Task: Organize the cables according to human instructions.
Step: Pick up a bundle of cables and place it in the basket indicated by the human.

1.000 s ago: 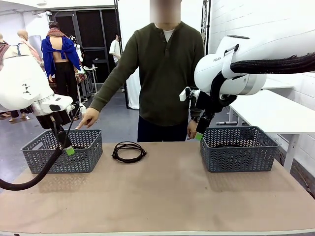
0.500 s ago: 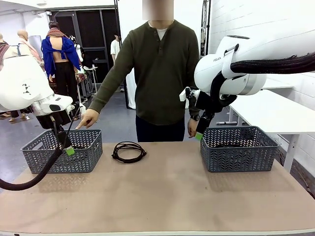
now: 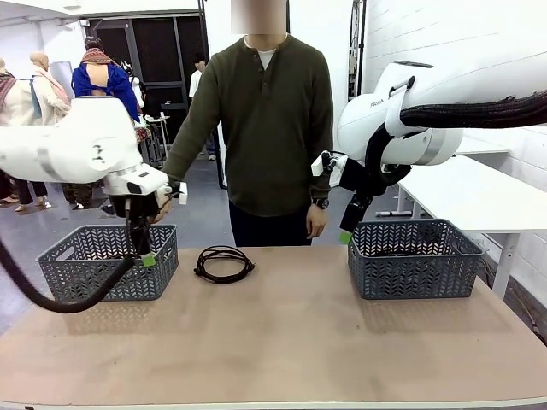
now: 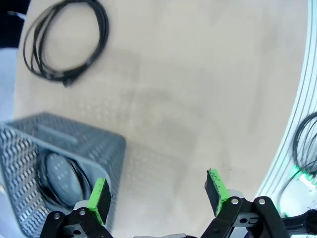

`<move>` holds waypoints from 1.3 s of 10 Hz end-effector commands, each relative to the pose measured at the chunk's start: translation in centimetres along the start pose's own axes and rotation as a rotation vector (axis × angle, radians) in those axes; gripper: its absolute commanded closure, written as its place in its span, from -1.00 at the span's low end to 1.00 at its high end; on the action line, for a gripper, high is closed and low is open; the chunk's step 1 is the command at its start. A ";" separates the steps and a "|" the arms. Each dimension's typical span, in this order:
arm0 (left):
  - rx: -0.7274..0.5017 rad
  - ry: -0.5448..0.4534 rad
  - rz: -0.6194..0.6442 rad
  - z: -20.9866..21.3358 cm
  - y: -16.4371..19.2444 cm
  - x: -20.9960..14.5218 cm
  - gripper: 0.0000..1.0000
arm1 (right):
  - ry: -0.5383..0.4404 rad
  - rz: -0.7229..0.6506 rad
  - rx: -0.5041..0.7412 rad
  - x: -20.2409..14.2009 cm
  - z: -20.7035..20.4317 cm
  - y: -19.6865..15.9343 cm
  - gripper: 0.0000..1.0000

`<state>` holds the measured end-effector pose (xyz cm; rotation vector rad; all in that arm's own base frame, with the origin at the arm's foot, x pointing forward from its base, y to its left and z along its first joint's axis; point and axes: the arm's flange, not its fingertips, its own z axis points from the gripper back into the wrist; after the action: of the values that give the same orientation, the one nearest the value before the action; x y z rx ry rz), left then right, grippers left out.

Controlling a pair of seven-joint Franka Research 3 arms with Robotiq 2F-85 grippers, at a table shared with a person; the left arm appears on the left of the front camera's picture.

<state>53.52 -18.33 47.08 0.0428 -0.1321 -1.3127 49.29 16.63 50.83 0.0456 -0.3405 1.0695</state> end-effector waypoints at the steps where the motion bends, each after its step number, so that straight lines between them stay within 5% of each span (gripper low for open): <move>1: 0.016 0.024 -0.138 -0.3 2.5 2.6 -1.00 | 0.004 0.000 0.000 0.0 0.1 0.0 -1.00; 5: 0.010 -0.019 -0.205 -2.6 4.6 6.5 -1.00 | 0.004 0.000 0.000 0.0 0.1 0.0 -1.00; 13: 0.001 -0.027 -0.178 -3.0 4.0 6.8 -1.00 | 0.004 0.000 0.000 0.0 0.1 0.0 -1.00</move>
<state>59.70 -24.48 44.81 0.0337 -0.1556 -1.4968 49.31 16.61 50.83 0.0458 -0.3405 1.0692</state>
